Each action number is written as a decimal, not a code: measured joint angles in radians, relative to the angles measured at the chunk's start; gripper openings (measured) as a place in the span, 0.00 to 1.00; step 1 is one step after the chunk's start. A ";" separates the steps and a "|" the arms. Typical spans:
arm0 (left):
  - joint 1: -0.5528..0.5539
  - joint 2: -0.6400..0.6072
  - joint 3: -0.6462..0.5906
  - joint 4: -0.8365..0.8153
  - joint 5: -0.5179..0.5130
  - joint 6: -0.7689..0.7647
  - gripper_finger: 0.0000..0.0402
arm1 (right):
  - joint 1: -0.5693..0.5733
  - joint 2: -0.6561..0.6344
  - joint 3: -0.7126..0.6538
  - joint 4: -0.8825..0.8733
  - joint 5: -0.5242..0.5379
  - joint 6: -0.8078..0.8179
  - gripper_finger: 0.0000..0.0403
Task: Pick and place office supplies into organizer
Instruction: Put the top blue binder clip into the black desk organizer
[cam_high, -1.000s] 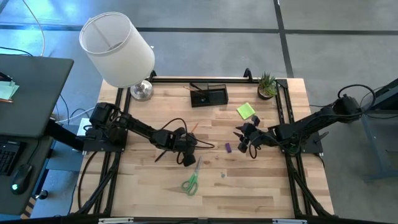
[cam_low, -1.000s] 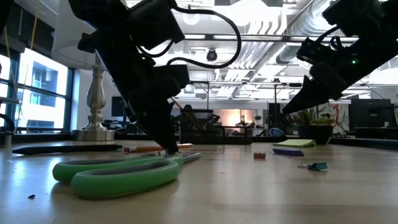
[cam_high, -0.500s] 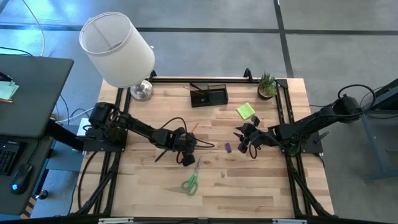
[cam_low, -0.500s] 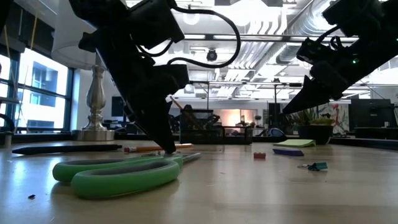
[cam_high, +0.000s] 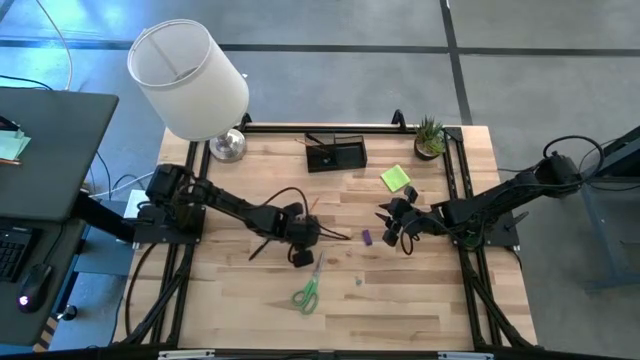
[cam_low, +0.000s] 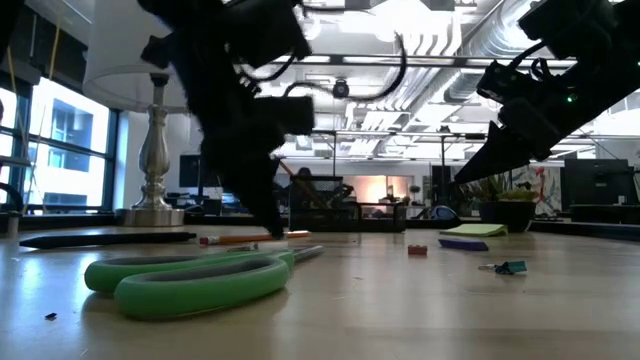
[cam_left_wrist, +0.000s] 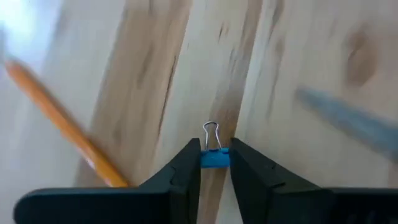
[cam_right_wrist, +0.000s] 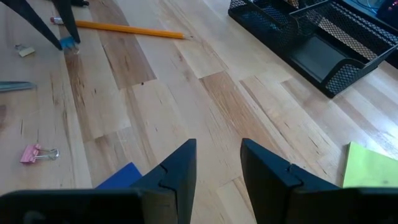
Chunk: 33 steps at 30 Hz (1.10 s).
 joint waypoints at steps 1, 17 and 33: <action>0.010 -0.001 0.019 -0.012 -0.004 0.022 0.17 | 0.000 0.000 0.000 0.000 0.000 0.000 0.29; 0.349 -0.005 0.194 -0.001 -0.118 0.448 0.11 | 0.000 0.000 0.000 -0.001 0.000 0.003 0.29; 0.611 -0.002 0.193 0.114 0.150 0.514 0.15 | 0.000 0.000 0.000 -0.005 0.000 0.001 0.29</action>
